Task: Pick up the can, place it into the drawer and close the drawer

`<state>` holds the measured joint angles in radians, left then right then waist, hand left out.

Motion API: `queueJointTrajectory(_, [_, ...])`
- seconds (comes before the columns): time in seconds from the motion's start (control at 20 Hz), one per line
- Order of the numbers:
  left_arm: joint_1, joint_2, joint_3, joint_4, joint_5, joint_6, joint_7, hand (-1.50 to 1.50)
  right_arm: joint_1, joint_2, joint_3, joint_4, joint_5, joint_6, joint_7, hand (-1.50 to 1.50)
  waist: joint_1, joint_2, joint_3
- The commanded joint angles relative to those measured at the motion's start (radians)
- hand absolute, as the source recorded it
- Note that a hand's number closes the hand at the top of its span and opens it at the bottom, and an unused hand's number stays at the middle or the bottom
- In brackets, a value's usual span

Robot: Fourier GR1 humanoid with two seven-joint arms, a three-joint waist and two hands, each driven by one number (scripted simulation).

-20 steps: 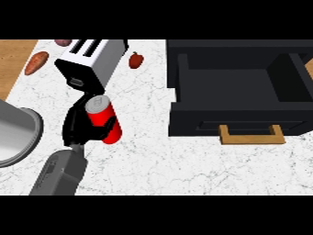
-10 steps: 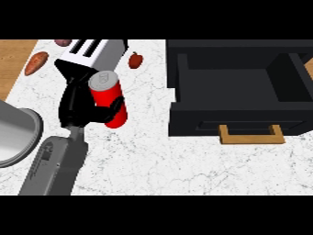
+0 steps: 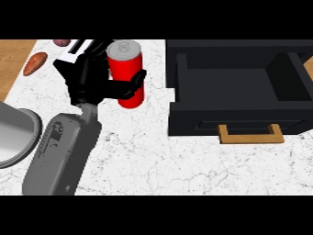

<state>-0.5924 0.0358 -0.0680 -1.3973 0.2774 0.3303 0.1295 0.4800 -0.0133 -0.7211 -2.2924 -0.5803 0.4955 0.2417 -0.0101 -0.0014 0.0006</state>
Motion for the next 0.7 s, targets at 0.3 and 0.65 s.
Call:
queueJointTrajectory(0.3, [-0.211,-0.035,-0.102,0.105,-0.026,0.171,0.056,1.50,0.011,0.013,0.021,-0.028,-0.004,-0.018,0.007,-1.50,-0.011,0.001,0.000])
queueJointTrajectory(0.65, [-0.427,-0.036,-0.034,0.310,-0.003,0.164,0.034,1.50,-0.125,-0.040,0.034,0.093,0.067,-0.049,0.018,-1.50,-0.004,0.005,0.000])
